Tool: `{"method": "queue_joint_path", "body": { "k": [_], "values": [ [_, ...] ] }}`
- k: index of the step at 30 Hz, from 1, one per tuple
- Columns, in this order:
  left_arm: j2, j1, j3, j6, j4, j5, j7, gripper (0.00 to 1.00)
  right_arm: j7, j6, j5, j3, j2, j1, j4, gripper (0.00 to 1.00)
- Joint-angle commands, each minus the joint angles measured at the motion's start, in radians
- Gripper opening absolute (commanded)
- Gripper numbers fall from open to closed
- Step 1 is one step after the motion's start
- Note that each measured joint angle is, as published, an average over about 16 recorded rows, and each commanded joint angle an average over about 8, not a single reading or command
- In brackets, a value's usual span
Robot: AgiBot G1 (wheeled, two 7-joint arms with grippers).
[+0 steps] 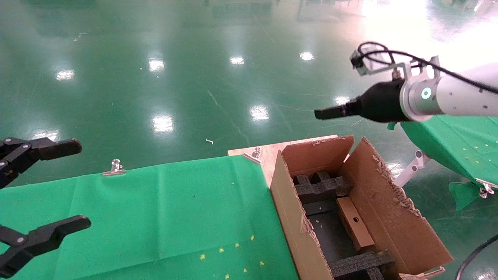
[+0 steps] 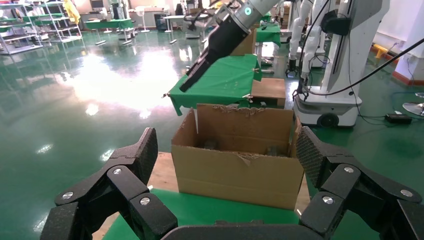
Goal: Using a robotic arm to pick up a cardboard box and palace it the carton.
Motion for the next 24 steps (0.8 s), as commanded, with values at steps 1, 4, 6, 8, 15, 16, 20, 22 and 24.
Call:
{"method": "queue_joint_path", "body": {
  "k": [1, 4, 6, 8, 15, 16, 20, 22, 24],
  "values": [
    [0.000, 0.000, 0.000, 0.000, 0.000, 0.000, 0.000, 1.00, -0.019, -0.003, 0.026, 0.013, -0.002, 0.019, 0.004, 1.00],
    [0.000, 0.000, 0.000, 0.000, 0.000, 0.000, 0.000, 1.00, -0.010, -0.004, 0.017, 0.007, -0.001, 0.010, 0.001, 1.00],
    [0.000, 0.000, 0.000, 0.000, 0.000, 0.000, 0.000, 1.00, -0.010, -0.005, 0.014, 0.007, -0.001, 0.003, 0.000, 1.00],
    [0.000, 0.000, 0.000, 0.000, 0.000, 0.000, 0.000, 1.00, -0.021, -0.011, 0.019, 0.019, -0.002, -0.009, -0.001, 1.00],
    [0.000, 0.000, 0.000, 0.000, 0.000, 0.000, 0.000, 1.00, -0.166, -0.079, 0.108, 0.160, -0.011, -0.109, -0.008, 1.00],
    [0.000, 0.000, 0.000, 0.000, 0.000, 0.000, 0.000, 1.00, -0.192, -0.091, 0.124, 0.185, -0.012, -0.127, -0.009, 1.00],
    [0.000, 0.000, 0.000, 0.000, 0.000, 0.000, 0.000, 1.00, -0.299, -0.141, 0.190, 0.288, -0.019, -0.202, -0.014, 1.00],
    [0.000, 0.000, 0.000, 0.000, 0.000, 0.000, 0.000, 1.00, -0.352, -0.166, 0.222, 0.340, -0.022, -0.238, -0.016, 1.00],
    [0.000, 0.000, 0.000, 0.000, 0.000, 0.000, 0.000, 1.00, -0.406, -0.191, 0.255, 0.392, -0.025, -0.276, -0.019, 1.00]
  ]
}}
